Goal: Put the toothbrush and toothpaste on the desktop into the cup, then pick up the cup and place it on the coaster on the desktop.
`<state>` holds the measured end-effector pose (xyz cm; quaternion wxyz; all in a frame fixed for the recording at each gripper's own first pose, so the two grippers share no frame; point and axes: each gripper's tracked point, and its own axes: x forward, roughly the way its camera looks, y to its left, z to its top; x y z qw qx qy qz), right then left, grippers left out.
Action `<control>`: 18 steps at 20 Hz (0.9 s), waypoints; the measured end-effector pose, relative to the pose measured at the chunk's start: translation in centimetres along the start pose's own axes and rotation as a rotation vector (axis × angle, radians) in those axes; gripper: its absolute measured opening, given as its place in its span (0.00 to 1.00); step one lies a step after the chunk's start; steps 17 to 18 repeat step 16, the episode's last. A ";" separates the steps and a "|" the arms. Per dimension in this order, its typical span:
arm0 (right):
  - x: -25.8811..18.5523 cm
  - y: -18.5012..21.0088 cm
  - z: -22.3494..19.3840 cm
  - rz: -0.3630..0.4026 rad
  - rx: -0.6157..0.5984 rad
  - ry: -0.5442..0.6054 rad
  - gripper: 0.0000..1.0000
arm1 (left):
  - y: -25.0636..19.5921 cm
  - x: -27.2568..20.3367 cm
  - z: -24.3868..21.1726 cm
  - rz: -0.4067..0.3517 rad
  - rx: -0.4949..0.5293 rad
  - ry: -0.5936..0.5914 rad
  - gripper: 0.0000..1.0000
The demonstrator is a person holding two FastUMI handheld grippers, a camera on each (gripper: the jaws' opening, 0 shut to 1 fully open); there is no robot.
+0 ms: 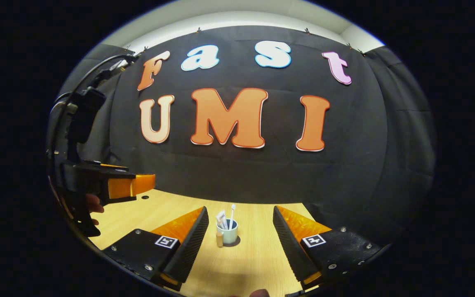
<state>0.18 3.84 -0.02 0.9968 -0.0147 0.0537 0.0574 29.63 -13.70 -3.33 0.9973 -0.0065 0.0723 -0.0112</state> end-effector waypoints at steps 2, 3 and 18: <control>-0.3 0.7 0.9 0.008 0.000 -0.023 0.94 | -0.2 -0.6 0.2 0.002 0.000 -0.075 0.98; -0.4 1.1 1.2 0.010 -0.003 -0.031 0.94 | 0.2 -1.3 0.9 0.000 -0.002 -0.107 0.98; -1.3 2.5 0.7 -0.019 0.022 -0.019 0.94 | 0.8 -1.9 0.8 0.003 -0.020 -0.128 0.98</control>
